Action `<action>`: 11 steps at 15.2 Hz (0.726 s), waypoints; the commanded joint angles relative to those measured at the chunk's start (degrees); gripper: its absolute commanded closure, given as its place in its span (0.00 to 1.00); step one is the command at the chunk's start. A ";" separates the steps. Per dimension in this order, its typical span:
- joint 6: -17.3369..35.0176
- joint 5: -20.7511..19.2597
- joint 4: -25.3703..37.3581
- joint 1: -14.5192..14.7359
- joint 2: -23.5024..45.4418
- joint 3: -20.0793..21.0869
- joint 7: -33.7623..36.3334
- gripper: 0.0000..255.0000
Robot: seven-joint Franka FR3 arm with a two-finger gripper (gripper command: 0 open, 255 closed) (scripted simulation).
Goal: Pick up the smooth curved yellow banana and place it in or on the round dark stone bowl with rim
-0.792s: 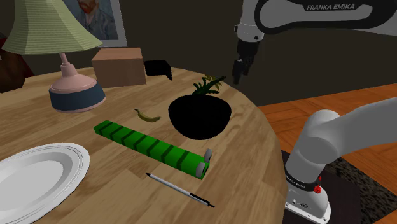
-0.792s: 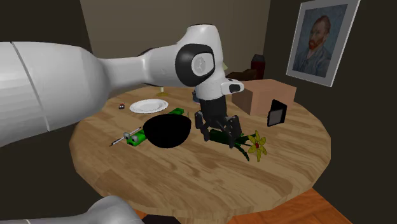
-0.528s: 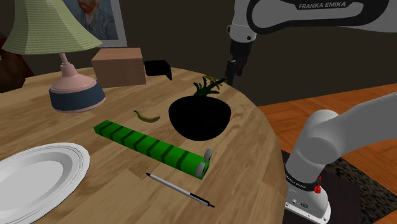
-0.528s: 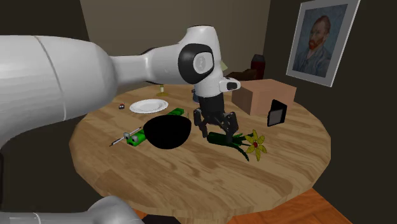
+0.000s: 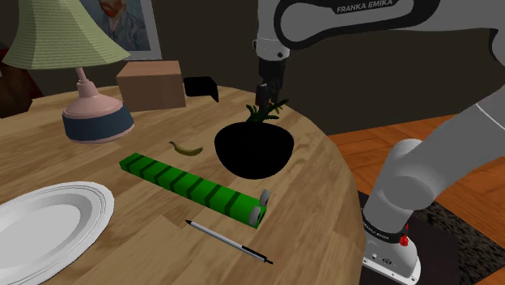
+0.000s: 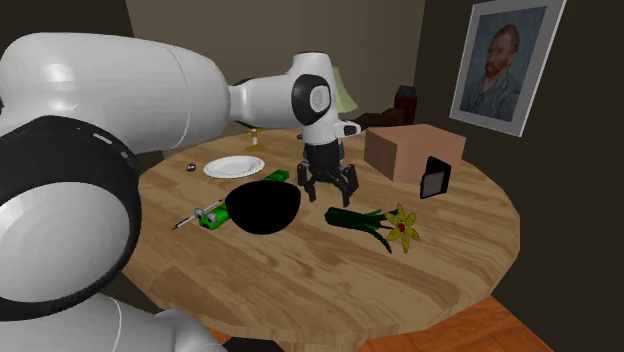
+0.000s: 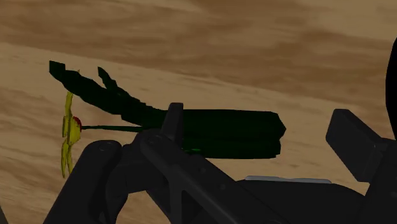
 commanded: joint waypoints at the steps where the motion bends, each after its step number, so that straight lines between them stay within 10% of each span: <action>1: 0.17 0.30 3.32 0.74 4.03 1.58 0.70 0.00; 11: -0.25 -1.31 19.82 4.52 23.07 8.63 4.16 0.00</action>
